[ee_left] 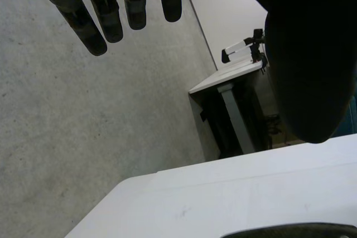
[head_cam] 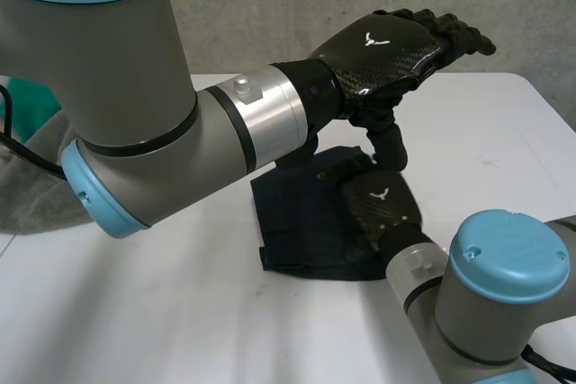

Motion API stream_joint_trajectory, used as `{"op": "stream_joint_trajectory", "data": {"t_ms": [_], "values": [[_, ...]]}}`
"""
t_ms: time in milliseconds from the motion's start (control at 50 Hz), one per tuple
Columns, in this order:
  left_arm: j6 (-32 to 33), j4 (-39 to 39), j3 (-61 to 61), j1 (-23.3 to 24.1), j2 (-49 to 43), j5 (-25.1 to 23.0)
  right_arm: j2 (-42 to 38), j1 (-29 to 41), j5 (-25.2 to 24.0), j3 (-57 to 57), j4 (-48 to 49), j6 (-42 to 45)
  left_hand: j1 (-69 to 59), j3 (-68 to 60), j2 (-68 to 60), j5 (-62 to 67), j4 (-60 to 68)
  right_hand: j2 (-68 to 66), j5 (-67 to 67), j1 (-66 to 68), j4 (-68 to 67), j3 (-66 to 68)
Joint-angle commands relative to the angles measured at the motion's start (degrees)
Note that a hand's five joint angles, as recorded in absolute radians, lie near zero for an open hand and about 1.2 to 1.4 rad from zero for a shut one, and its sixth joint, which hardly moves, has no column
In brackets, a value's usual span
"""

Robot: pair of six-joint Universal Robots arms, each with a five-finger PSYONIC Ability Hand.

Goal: Fold the laundry.

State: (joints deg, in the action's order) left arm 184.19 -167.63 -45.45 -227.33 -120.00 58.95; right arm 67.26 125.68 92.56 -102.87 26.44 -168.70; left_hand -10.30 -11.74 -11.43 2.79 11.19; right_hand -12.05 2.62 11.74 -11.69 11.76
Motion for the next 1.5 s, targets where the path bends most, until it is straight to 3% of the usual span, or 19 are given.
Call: {"op": "stream_joint_trajectory", "data": {"t_ms": [20,140,320,340,380,400,420,580,640,820,980,1180,1480,1500], "values": [[-0.1,0.1,-0.3,0.0,0.1,0.0,-1.8,-2.4,5.7,1.3,-3.6,-12.1,0.3,1.7,1.4,-2.8,-1.2,2.1,-2.6,-1.7,1.7,-1.8],[-0.1,0.1,-1.0,-0.4,0.1,0.0,-5.0,-3.2,5.5,3.4,-8.4,-19.9,0.3,1.7,1.4,-2.8,-1.2,2.1,-2.6,-1.7,1.7,-1.8],[-0.1,0.2,-1.7,-1.4,0.1,-0.2,-9.5,-5.0,5.4,7.1,-11.5,-22.5,0.3,1.7,1.4,-2.8,-1.2,2.1,-2.6,-1.7,1.7,-1.8],[-0.1,0.2,-1.8,-1.4,0.1,-0.2,-9.8,-5.2,5.3,7.4,-11.7,-22.5,0.3,1.7,1.4,-2.8,-1.2,-4.9,4.4,5.2,-5.3,5.2],[-0.1,0.2,-1.9,-1.6,0.2,-0.2,-10.5,-5.5,4.9,8.6,-11.9,-22.9,0.3,1.7,1.4,-2.8,-1.2,-46.7,46.1,47.0,-47.1,47.0],[-0.1,0.2,-2.0,-1.7,0.1,-0.2,-10.7,-5.6,4.7,9.1,-11.9,-23.0,0.3,1.7,1.4,-2.8,-1.2,-61.4,60.8,61.7,-61.8,61.7],[-0.1,0.2,-2.1,-1.7,0.2,-0.2,-10.9,-5.8,4.6,9.6,-11.9,-23.1,0.3,1.7,1.4,-2.8,-1.2,-67.9,67.3,68.2,-68.2,68.2],[-0.1,0.2,-2.7,-2.5,0.6,-0.2,-12.1,-11.8,5.8,18.3,-10.9,-23.1,0.3,1.7,1.4,-2.8,-1.2,-67.9,67.4,68.3,-68.3,68.2],[-0.1,0.1,-2.9,-2.7,0.8,-0.2,-16.4,-15.5,6.9,26.0,-10.2,-23.0,0.3,1.7,1.4,-2.8,-1.2,-67.9,67.4,68.3,-68.3,68.2],[-0.1,0.1,-3.0,-2.7,0.9,-0.2,-38.9,-28.2,15.1,64.8,-27.5,-22.4,0.3,1.7,1.4,-2.8,-1.2,-67.9,67.4,68.3,-68.3,68.2],[-0.2,-0.1,-2.6,-2.7,0.0,-0.2,-55.4,-35.9,16.8,93.7,-36.7,-21.7,0.3,1.7,1.4,-2.8,-1.2,-67.9,67.4,68.3,-68.3,68.2],[-0.5,0.1,-1.4,-2.5,-2.3,0.0,-56.2,-40.0,17.0,94.3,-30.8,-22.1,0.3,1.7,1.4,-2.8,-1.2,-67.9,67.4,68.3,-68.3,68.2],[-1.2,0.1,-1.1,-1.4,-2.6,0.1,-56.3,-42.0,15.7,92.2,-32.4,-25.4,0.3,1.7,1.4,-2.8,-1.2,-66.9,66.4,67.2,-67.3,67.2],[-1.2,0.1,-1.1,-1.4,-2.6,0.1,-55.9,-42.1,14.8,91.9,-33.1,-26.1,0.3,1.7,1.4,-2.8,-1.2,-40.6,40.0,40.9,-41.0,40.9]]}}
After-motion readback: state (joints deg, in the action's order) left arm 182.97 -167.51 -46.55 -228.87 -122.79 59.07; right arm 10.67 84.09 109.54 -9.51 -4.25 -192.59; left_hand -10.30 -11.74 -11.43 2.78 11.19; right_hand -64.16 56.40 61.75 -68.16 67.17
